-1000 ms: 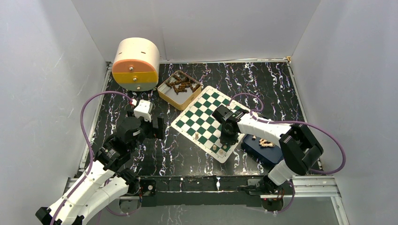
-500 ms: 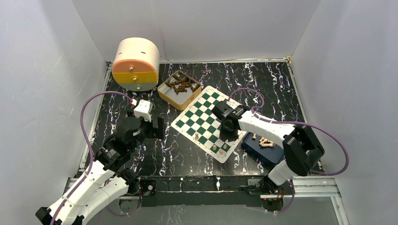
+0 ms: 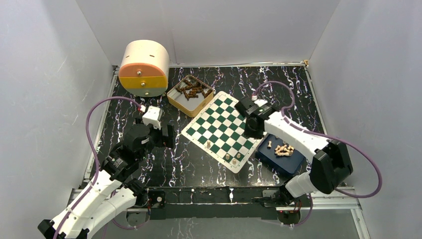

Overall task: Set up the chess pieces on the board
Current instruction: Pick up the chess piece from the storage box.

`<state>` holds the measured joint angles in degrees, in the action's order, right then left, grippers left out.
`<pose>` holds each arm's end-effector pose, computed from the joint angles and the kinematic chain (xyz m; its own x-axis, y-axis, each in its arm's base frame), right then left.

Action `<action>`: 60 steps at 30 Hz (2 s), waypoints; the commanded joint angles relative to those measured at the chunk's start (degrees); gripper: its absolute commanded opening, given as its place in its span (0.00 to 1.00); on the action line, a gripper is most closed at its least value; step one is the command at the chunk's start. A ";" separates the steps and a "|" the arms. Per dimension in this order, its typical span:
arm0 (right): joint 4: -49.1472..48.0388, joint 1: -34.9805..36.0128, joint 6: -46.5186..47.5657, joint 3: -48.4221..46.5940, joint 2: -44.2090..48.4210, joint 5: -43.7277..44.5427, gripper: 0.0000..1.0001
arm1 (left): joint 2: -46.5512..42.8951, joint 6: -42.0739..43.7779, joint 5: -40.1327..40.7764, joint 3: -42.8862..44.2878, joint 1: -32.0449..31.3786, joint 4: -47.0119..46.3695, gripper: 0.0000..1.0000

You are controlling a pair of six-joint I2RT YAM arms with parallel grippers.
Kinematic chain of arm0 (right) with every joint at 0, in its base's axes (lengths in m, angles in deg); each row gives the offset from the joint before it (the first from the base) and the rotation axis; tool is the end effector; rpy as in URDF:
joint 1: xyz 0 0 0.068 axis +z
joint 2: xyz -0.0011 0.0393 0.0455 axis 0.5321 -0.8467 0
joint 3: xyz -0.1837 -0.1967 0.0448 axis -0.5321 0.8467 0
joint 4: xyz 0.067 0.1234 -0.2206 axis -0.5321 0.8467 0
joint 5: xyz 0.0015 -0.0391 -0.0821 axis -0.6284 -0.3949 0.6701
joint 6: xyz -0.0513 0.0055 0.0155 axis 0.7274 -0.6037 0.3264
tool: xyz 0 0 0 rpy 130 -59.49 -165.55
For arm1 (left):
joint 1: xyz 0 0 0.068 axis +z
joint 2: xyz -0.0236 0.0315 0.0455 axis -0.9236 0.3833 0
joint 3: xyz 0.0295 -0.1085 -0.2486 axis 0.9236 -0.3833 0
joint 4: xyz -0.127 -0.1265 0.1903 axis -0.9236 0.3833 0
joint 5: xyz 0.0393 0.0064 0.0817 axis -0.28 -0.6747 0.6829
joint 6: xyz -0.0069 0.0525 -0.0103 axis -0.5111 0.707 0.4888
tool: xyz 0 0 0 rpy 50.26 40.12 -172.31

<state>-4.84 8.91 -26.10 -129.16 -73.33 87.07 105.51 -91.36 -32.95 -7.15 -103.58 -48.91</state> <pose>0.2155 0.1692 0.2518 -0.8610 0.1368 -0.4898 0.1701 0.9851 -0.0240 0.1245 -0.0794 0.3137 -0.2971 -0.0011 -0.9548 0.3197 0.9422 -0.1005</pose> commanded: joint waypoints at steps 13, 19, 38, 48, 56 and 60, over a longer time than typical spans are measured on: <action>-7.57 -31.29 13.97 8.29 14.14 -1.38 0.32 | 7.05 -4.23 -8.11 0.89 -0.18 1.51 0.98; -15.57 -40.04 14.49 13.79 13.96 -6.21 0.31 | 7.78 -4.64 -8.83 1.36 -0.18 3.11 0.98; -23.35 -48.18 14.60 20.43 9.99 -14.52 0.33 | 6.66 -2.34 -8.81 0.01 -0.18 2.03 0.98; -25.80 -48.19 14.74 22.63 8.34 -14.48 0.33 | 6.99 -2.24 -8.74 0.08 -0.18 1.71 0.98; -26.59 -48.32 15.18 23.07 7.36 -14.81 0.29 | 7.21 -2.24 -8.71 0.07 -0.18 1.64 0.98; -26.59 -48.31 15.60 22.90 7.13 -14.73 0.26 | 7.43 -2.24 -8.68 0.06 -0.18 1.57 0.98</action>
<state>-29.45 -38.93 -11.61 -106.30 -65.73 72.52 112.90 -94.29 -41.41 -7.15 -103.60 -46.51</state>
